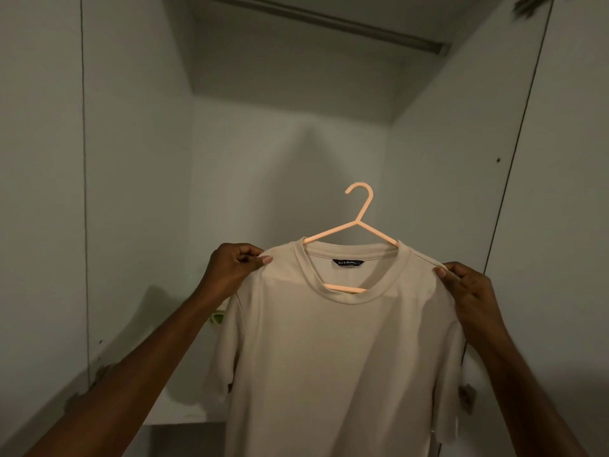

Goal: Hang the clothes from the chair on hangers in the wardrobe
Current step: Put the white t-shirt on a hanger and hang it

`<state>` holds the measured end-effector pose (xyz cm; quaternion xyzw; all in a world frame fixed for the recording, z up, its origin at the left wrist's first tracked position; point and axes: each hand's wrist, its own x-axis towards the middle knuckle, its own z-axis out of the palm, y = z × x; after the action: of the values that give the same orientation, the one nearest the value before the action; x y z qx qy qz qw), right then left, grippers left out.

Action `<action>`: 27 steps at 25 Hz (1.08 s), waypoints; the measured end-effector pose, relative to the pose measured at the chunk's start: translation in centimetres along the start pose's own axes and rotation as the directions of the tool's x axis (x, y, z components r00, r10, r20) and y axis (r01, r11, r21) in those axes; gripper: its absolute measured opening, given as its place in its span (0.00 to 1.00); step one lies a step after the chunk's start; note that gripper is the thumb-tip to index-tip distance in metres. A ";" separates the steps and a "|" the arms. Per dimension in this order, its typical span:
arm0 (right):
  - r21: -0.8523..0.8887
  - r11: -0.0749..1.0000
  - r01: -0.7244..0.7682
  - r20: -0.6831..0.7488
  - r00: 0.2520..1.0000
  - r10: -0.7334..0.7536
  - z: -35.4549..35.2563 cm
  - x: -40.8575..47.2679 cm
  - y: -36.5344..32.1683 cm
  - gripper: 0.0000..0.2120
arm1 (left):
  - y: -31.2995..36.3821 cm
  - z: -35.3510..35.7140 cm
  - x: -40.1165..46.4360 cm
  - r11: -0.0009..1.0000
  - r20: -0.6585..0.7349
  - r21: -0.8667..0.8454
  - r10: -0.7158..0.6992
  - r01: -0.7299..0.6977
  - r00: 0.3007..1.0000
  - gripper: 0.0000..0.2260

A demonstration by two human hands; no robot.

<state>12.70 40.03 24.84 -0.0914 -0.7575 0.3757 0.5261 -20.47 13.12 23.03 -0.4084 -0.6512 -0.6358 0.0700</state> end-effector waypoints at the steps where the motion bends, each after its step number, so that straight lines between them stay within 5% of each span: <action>1: 0.002 1.000 0.014 -0.010 1.000 -0.014 -0.6 1.4 0.0 0.09 | 0.7 0.6 1.4 0.999 0.005 -0.049 0.008 -0.008 1.000 0.07; 14: -0.209 0.956 0.205 -0.132 0.963 -0.235 -5.0 18.4 -3.0 0.10 | 4.4 9.7 17.8 0.881 -0.087 -0.473 -0.075 0.025 0.993 0.10; 22: -0.475 0.844 0.248 -0.168 0.916 -0.364 -7.2 26.1 -7.8 0.13 | 6.7 14.6 28.0 0.871 0.080 -0.482 -0.063 0.094 0.995 0.11; 27: -0.559 0.796 0.233 -0.226 0.881 -0.417 -7.0 29.9 -9.6 0.11 | 6.9 17.4 35.7 0.876 0.146 -0.469 -0.054 0.117 0.988 0.24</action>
<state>8.34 52.62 54.16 -0.1584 -0.7323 0.0400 0.6611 -32.10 43.37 46.97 -0.4240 -0.4958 -0.7509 -0.1026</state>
